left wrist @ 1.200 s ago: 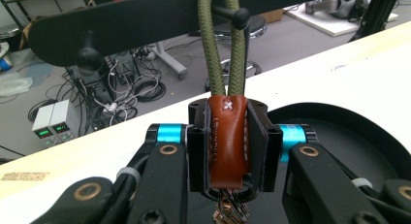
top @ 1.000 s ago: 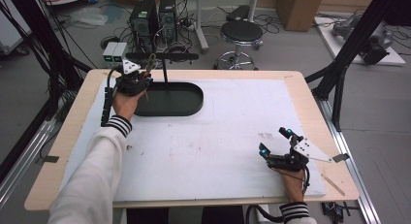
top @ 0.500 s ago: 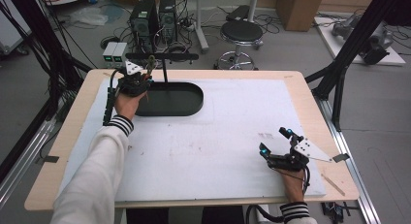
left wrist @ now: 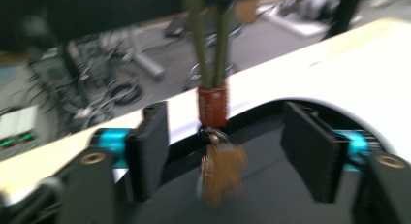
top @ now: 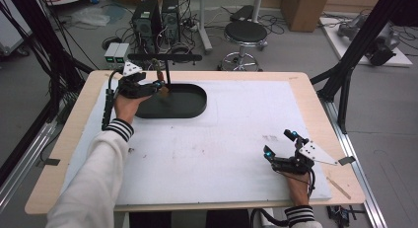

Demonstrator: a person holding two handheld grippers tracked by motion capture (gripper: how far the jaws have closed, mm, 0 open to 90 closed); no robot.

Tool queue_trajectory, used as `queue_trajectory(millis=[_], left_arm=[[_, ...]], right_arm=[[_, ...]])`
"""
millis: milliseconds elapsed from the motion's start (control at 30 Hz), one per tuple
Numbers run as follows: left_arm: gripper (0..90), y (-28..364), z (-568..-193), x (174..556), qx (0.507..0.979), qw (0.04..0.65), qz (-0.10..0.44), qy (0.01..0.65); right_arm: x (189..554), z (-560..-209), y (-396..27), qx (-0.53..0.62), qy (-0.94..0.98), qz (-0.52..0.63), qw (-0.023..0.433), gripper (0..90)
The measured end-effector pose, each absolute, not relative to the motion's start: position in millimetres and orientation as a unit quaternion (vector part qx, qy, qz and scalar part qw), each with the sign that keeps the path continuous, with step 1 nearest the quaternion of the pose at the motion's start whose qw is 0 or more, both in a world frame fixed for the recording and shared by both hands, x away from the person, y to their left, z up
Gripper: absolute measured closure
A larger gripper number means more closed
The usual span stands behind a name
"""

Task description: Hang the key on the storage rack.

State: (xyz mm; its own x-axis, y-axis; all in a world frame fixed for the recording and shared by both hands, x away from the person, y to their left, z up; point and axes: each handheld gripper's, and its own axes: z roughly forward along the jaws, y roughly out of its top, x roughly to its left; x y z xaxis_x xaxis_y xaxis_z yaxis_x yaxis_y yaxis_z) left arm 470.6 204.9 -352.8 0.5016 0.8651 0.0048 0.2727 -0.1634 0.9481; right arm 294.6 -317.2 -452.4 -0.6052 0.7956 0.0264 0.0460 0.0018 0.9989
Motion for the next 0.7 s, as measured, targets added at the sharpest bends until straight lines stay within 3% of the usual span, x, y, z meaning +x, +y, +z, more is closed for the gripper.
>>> queue_trajectory(millis=[67, 167, 400, 700], left_arm=[[10.6, 204.8, -345.5, 463.3, 0.706, 0.519, 0.273, 0.397], [1.9, 205.4, -337.6, 445.0, 0.706, 0.544, 0.276, 0.36], [1.7, 218.6, -339.8, 398.5, 0.706, 0.579, 0.26, 0.315], [1.6, 251.5, -378.3, 340.3, 0.693, 0.595, 0.258, 0.314]], right_arm=[[294.6, -452.4, -317.2, 0.328, 0.641, 0.625, 0.3, 0.3], [294.3, -452.4, -317.3, 0.33, 0.642, 0.625, 0.298, 0.3], [294.6, -452.4, -317.4, 0.326, 0.641, 0.626, 0.3, 0.3], [294.1, -452.5, -316.6, 0.328, 0.643, 0.624, 0.3, 0.3]])
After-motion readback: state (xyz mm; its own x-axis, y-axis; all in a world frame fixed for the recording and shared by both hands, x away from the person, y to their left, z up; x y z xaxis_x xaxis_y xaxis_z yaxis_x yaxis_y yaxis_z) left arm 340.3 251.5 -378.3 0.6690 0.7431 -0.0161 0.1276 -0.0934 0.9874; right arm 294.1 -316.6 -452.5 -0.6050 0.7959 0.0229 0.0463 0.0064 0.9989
